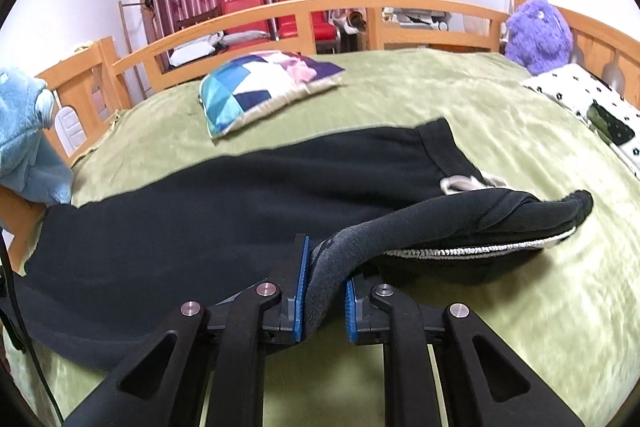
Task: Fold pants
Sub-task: 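Lift the held leg with both tools and fold it over the other leg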
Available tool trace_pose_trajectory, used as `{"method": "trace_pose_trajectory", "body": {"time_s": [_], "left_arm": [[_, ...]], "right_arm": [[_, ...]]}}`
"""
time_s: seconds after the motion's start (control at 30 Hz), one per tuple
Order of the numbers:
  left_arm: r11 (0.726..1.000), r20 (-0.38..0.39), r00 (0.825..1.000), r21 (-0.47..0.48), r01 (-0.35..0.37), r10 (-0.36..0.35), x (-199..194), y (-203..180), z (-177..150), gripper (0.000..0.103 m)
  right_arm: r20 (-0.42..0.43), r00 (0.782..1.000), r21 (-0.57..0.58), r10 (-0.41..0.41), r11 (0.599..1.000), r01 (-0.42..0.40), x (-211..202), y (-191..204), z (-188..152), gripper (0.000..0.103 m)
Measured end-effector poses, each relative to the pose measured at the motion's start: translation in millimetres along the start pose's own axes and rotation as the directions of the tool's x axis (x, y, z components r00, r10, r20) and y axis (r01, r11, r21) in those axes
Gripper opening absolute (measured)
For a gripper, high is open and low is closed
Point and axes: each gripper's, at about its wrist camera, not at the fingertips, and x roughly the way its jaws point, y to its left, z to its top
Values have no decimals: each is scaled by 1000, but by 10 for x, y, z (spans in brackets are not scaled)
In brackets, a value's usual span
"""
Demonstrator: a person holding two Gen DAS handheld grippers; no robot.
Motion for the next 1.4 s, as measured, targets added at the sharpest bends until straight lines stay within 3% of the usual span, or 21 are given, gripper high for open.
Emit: {"method": "trace_pose_trajectory", "body": {"time_s": [0.33, 0.63, 0.83, 0.97, 1.1, 1.2, 1.4], "left_arm": [[999, 42, 999, 19, -26, 26, 337, -236, 392, 13], [998, 45, 998, 38, -51, 49, 705, -482, 744, 13], [997, 16, 997, 28, -70, 70, 1125, -610, 978, 13], [997, -15, 997, 13, -72, 72, 1474, -676, 972, 13], [993, -8, 994, 42, -109, 109, 1747, -728, 815, 13], [986, -40, 989, 96, -140, 144, 1923, -808, 740, 13], [988, -40, 991, 88, -127, 131, 1899, -772, 753, 13]], "right_arm": [[40, 999, -17, 16, 1000, -16, 318, 161, 451, 15], [39, 999, -39, 27, 999, -25, 741, 336, 819, 13], [16, 999, 5, 48, 999, -48, 1176, 413, 1102, 13], [-1, 998, 35, 62, 997, -62, 1519, 446, 1187, 13], [-52, 994, 84, 96, 992, -92, 1864, 394, 1045, 12], [-95, 993, 32, 69, 997, -66, 2037, 454, 1026, 12], [-111, 992, -5, 53, 999, -54, 2137, 517, 979, 21]]}}
